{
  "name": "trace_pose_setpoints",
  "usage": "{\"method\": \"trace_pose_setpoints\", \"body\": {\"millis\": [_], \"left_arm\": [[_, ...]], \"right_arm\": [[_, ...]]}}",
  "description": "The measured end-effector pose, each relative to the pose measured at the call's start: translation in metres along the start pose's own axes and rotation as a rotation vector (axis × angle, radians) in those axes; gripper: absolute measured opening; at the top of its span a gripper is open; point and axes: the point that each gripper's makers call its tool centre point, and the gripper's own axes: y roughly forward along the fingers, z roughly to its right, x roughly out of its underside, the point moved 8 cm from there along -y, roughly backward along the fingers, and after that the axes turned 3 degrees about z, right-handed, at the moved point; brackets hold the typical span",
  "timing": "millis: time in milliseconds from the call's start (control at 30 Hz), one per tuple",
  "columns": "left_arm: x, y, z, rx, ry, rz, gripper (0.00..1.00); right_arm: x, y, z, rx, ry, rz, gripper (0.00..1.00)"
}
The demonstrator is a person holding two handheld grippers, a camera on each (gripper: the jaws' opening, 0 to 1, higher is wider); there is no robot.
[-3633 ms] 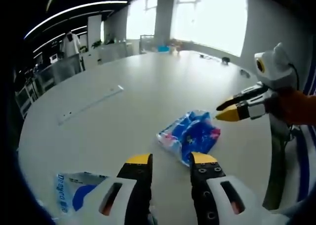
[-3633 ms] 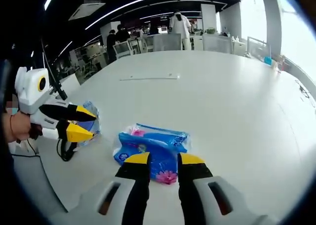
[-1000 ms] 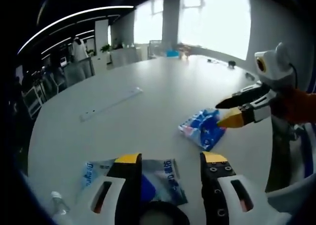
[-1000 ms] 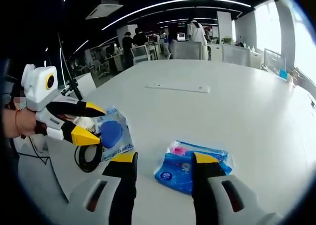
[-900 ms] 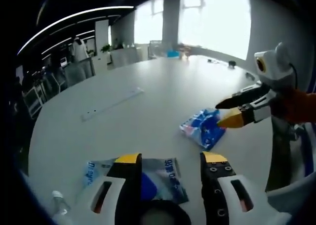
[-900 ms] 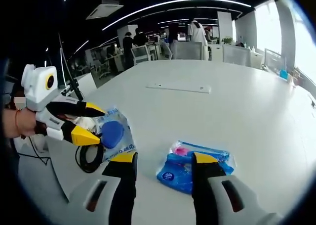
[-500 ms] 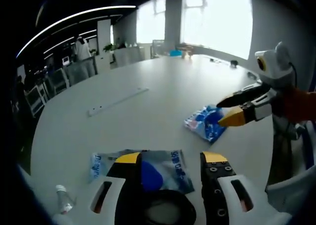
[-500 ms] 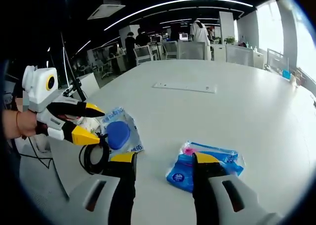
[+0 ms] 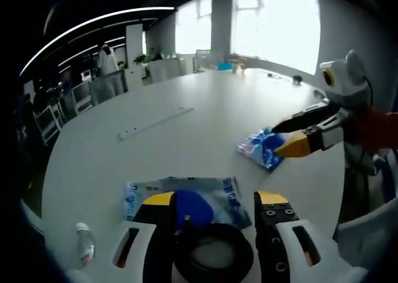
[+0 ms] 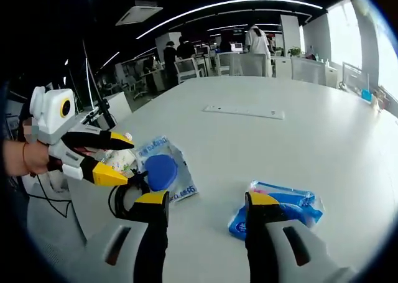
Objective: Arrange the tabletop items into an orderly group along one side of the table until the central work area is clear of visible clutter.
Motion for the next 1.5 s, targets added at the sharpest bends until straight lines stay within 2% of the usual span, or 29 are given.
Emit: {"method": "trace_pose_setpoints", "body": {"millis": [533, 1167, 1500], "left_arm": [[0.016, -0.022, -0.007, -0.018, -0.002, -0.003, 0.50], [0.039, -0.051, -0.012, -0.057, -0.027, -0.014, 0.50], [0.048, -0.060, -0.013, -0.075, -0.049, -0.020, 0.50]], "right_arm": [[0.000, 0.010, -0.030, -0.046, -0.010, 0.000, 0.48], [-0.001, 0.019, -0.049, -0.085, -0.031, -0.005, 0.48], [-0.005, 0.028, -0.060, -0.117, -0.053, -0.015, 0.48]]}}
